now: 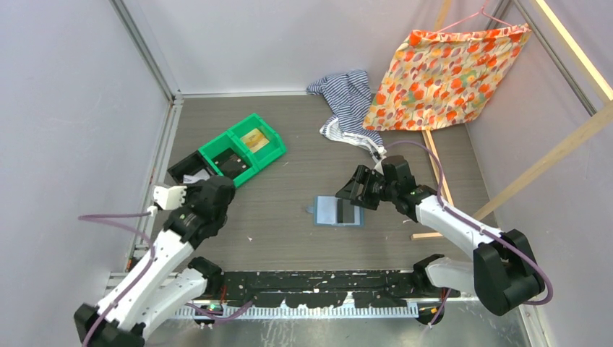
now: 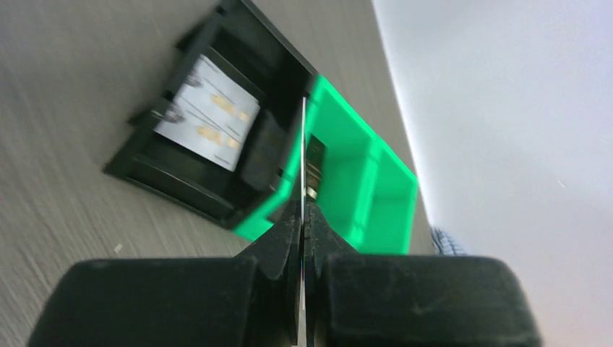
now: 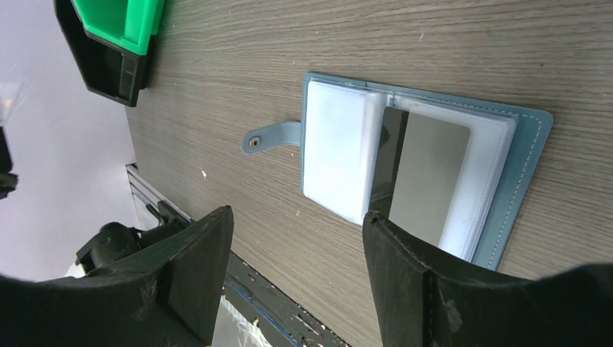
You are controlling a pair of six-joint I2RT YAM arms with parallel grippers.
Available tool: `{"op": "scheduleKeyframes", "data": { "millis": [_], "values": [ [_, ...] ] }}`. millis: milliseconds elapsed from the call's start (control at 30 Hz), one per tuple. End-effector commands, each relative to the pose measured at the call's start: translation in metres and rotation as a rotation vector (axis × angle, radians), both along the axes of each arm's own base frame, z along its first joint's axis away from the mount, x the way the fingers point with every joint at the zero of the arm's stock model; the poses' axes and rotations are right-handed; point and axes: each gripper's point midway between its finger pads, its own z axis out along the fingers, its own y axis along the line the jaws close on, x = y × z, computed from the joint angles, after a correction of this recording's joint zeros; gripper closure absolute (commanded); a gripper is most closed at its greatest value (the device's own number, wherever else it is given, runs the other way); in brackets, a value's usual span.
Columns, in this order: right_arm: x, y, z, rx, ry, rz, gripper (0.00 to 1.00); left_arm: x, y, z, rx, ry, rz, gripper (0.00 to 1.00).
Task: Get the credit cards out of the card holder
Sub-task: Place the credit card in the storage box.
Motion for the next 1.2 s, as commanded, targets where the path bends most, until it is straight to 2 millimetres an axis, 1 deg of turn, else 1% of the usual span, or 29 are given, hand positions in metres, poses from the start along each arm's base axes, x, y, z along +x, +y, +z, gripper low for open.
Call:
{"op": "scheduleKeyframes", "data": {
  "millis": [0,67,133,233,267,300,367,400,433,500,567,667,833,967,1033,1167],
  "values": [
    [-0.001,0.001,0.005,0.009,-0.018,0.016,0.30,-0.007,0.045,0.013,0.056,-0.107,0.339,0.99],
    [-0.003,0.001,0.005,0.011,-0.016,0.030,0.30,0.000,0.047,0.006,0.032,-0.078,0.391,0.99],
    [-0.006,0.001,0.005,0.016,-0.010,0.035,0.30,0.001,0.052,-0.005,-0.007,-0.055,0.457,1.00],
    [-0.008,0.001,0.005,0.016,-0.007,0.037,0.30,0.004,0.057,-0.016,-0.049,-0.073,0.517,0.99],
    [-0.009,0.001,0.004,0.013,-0.004,0.039,0.30,0.009,0.056,-0.020,-0.087,-0.101,0.527,1.00],
    [-0.010,0.000,0.003,0.010,-0.002,0.043,0.30,0.010,0.057,-0.029,-0.111,-0.099,0.536,1.00],
    [-0.011,0.001,0.002,0.009,0.003,0.056,0.30,0.028,0.056,-0.042,-0.198,-0.133,0.511,0.99],
    [-0.010,0.002,0.001,0.008,0.006,0.057,0.30,0.033,0.056,-0.053,-0.232,-0.126,0.483,0.99],
    [-0.010,0.002,0.001,0.010,0.007,0.059,0.30,0.040,0.057,-0.060,-0.268,-0.138,0.457,0.99],
    [-0.009,0.002,-0.001,0.006,0.011,0.055,0.31,0.047,0.060,-0.070,-0.323,-0.166,0.442,0.99],
    [-0.008,0.003,-0.003,0.006,0.015,0.057,0.30,0.047,0.063,-0.075,-0.332,-0.162,0.442,1.00],
    [-0.007,0.004,-0.007,0.007,0.026,0.060,0.31,0.050,0.065,-0.073,-0.327,-0.177,0.426,0.99],
    [-0.004,0.006,-0.008,0.008,0.031,0.060,0.31,0.065,0.060,-0.065,-0.347,-0.233,0.368,0.99],
    [-0.005,0.006,-0.010,0.007,0.037,0.061,0.31,0.085,0.053,-0.071,-0.394,-0.277,0.341,0.99],
    [-0.006,0.005,-0.010,0.007,0.038,0.059,0.31,0.094,0.051,-0.079,-0.414,-0.275,0.336,0.99],
    [-0.009,0.003,-0.010,0.004,0.037,0.055,0.31,0.100,0.051,-0.089,-0.402,-0.234,0.351,0.99]
  ]
}}
